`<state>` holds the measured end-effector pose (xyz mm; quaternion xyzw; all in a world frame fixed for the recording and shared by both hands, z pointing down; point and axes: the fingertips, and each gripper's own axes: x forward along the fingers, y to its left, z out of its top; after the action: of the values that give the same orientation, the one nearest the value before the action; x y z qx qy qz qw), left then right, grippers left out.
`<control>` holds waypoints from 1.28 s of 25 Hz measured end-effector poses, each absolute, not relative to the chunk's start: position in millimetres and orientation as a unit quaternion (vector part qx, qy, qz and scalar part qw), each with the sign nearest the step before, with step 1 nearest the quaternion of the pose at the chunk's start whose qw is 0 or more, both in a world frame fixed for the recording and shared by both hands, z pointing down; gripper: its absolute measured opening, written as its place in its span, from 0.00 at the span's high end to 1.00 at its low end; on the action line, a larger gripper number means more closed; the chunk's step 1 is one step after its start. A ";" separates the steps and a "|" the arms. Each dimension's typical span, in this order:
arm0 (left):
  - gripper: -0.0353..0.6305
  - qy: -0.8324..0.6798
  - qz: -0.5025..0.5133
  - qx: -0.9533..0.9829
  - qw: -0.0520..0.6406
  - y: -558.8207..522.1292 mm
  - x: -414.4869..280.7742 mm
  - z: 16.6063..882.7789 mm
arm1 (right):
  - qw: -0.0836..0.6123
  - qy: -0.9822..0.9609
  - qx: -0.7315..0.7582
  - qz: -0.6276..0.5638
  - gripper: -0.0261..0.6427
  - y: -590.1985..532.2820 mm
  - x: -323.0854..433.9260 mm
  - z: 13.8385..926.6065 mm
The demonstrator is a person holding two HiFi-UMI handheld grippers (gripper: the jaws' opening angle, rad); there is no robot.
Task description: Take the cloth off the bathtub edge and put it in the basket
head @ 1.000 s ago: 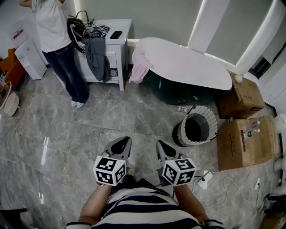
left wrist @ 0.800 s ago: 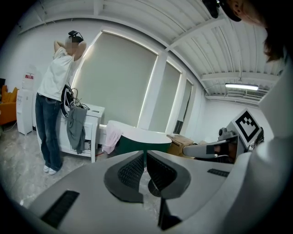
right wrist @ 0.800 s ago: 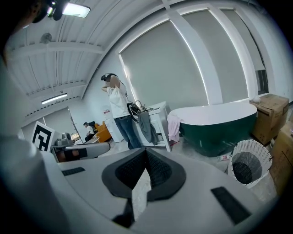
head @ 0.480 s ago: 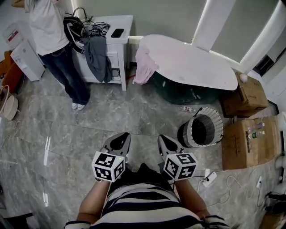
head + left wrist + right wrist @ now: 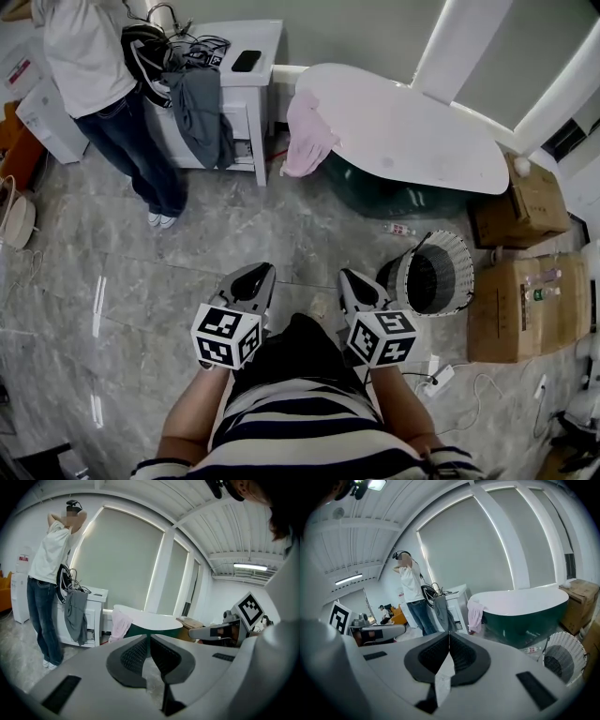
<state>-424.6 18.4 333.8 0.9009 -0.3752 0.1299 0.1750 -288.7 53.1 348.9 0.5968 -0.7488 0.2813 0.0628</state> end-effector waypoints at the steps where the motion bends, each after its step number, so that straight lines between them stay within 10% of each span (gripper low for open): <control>1: 0.90 -0.377 0.128 0.900 0.176 9.1 -422.2 335.3 | 0.062 -0.750 0.595 0.281 0.92 43.6 -285.5 350.8; 32: 0.90 -0.404 0.183 0.884 0.150 -253.1 -308.8 381.7 | 0.077 -0.780 0.539 0.307 0.92 -199.9 -187.5 394.0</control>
<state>-308.8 -253.1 381.7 0.8836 -0.4042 0.1828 0.1496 -187.5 -199.9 394.0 0.5390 -0.7805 0.3072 0.0774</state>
